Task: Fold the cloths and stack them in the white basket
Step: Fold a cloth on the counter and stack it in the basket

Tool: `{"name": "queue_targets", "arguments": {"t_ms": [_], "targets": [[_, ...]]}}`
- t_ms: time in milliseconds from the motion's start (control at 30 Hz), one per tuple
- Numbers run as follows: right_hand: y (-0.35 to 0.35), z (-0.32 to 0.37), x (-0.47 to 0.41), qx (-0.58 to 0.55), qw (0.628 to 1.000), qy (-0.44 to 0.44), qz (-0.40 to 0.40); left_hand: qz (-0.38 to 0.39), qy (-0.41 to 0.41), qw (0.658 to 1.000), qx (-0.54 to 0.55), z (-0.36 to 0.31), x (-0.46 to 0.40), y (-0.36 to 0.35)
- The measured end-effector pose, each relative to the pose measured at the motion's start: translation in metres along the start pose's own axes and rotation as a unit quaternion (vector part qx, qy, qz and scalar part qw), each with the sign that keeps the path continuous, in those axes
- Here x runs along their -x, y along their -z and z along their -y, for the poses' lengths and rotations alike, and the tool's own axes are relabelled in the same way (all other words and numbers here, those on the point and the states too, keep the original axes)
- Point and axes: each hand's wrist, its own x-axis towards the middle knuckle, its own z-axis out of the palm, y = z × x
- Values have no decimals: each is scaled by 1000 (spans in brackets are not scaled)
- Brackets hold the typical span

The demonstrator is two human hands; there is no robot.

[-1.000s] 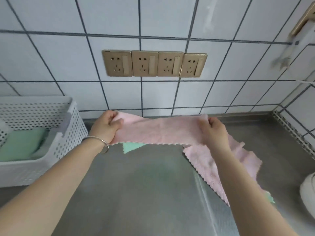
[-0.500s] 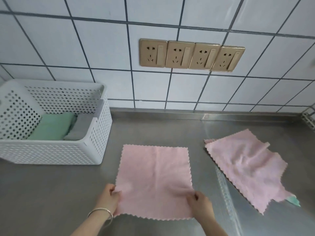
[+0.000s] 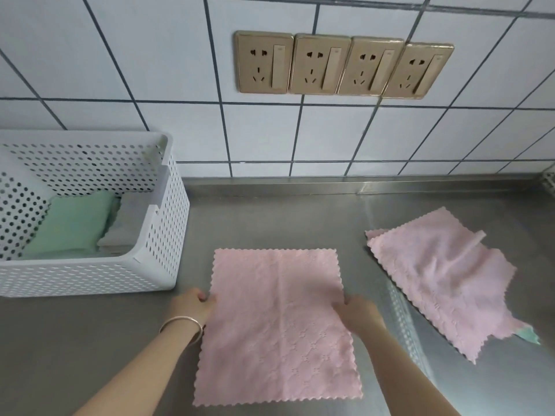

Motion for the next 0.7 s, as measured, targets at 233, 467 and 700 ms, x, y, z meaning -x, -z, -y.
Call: {"name": "queue_targets", "arguments": {"t_ms": [233,467,700], "targets": [[-3,25,-34,-15,996,-41,-77,-41,15,998,-34,-31,-43,-7],[-14,26,-38,-66,987,-30,-144,-92,38,995,-22,-24,-44,-14],[-38,-15,7,33,891,387,-236,-17,-314,936,-160,-14,25,-31]]}}
